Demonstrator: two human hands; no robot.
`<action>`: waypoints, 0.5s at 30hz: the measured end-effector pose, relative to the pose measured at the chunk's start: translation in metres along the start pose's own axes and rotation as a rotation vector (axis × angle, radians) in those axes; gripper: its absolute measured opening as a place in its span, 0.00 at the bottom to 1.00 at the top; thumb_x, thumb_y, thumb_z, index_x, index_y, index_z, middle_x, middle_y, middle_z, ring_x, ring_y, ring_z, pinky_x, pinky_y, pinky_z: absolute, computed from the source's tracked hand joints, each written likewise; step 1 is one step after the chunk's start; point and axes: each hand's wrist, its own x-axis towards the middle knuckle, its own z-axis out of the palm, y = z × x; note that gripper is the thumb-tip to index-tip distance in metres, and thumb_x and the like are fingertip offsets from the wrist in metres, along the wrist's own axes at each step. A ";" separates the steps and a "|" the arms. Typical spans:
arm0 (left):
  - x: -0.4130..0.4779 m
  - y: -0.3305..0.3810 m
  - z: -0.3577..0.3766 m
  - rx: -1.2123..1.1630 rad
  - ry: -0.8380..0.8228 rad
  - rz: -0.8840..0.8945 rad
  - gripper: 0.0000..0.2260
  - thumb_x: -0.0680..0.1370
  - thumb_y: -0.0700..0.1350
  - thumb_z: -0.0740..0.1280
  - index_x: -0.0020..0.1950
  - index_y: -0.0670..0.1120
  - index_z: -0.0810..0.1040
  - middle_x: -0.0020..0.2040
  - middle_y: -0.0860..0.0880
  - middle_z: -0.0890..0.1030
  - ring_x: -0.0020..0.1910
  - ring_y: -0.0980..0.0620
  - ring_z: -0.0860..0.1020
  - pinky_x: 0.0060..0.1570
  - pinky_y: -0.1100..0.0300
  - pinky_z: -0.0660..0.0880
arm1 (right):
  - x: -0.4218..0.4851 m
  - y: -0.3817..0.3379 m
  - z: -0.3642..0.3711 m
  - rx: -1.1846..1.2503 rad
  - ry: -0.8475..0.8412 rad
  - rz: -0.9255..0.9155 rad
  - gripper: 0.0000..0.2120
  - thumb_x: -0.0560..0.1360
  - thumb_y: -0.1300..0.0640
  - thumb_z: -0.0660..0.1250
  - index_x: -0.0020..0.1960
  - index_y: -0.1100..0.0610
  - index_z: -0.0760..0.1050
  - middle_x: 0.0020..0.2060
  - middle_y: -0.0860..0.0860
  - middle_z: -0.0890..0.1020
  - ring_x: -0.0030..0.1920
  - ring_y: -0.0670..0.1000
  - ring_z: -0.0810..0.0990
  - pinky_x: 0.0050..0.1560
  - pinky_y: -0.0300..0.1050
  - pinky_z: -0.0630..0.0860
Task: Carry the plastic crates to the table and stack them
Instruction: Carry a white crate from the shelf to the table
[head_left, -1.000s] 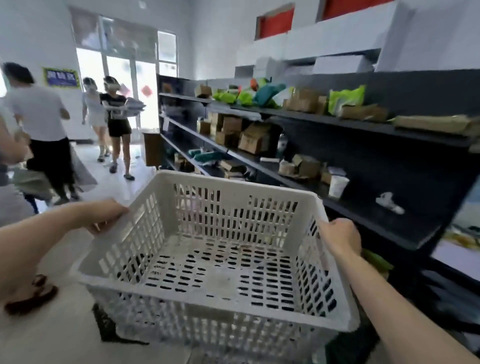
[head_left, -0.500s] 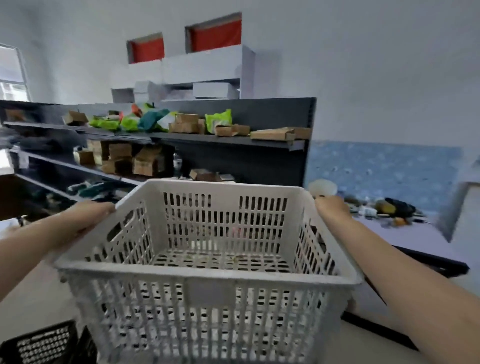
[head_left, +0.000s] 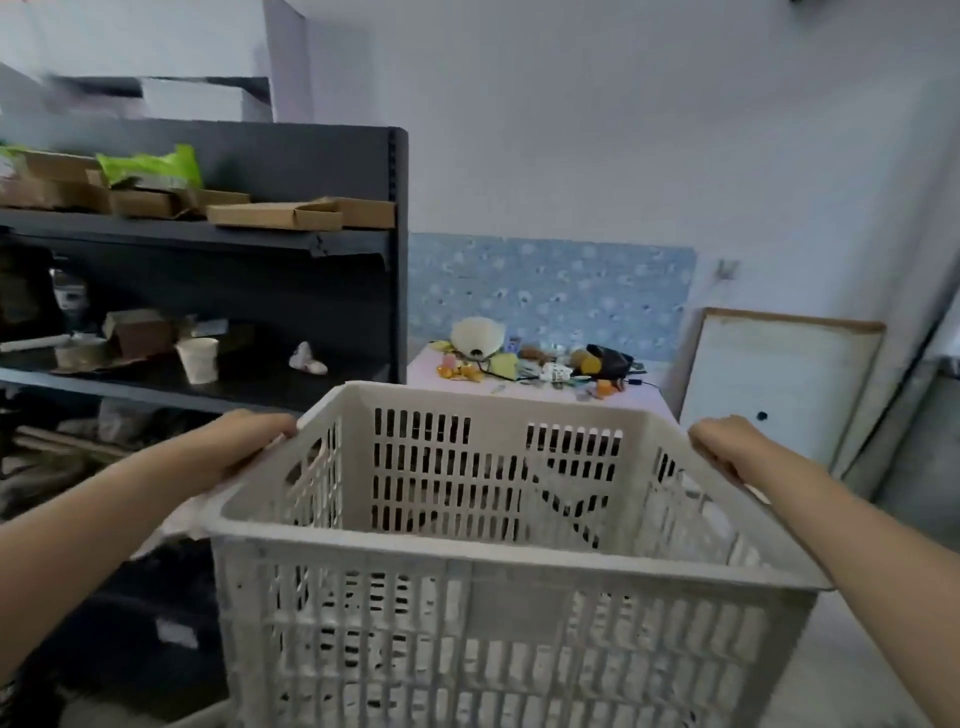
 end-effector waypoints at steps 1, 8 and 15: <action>0.014 0.009 0.022 -0.003 -0.008 -0.010 0.12 0.79 0.42 0.63 0.53 0.33 0.77 0.39 0.40 0.77 0.33 0.46 0.74 0.32 0.60 0.70 | 0.020 0.007 -0.008 -0.007 0.021 0.015 0.09 0.70 0.62 0.61 0.33 0.61 0.66 0.24 0.58 0.70 0.21 0.53 0.69 0.25 0.36 0.63; 0.123 0.072 0.164 -0.027 -0.159 -0.068 0.16 0.75 0.48 0.66 0.54 0.37 0.79 0.47 0.34 0.82 0.43 0.37 0.81 0.43 0.52 0.78 | 0.152 0.063 -0.049 0.061 0.134 0.143 0.05 0.71 0.65 0.60 0.37 0.62 0.65 0.28 0.58 0.68 0.25 0.53 0.67 0.29 0.38 0.61; 0.258 0.107 0.287 0.060 -0.352 -0.086 0.13 0.78 0.45 0.63 0.36 0.41 0.71 0.29 0.45 0.71 0.26 0.48 0.70 0.32 0.61 0.69 | 0.289 0.121 -0.017 -0.015 0.198 0.276 0.10 0.71 0.65 0.61 0.33 0.60 0.63 0.27 0.57 0.67 0.26 0.53 0.66 0.32 0.43 0.62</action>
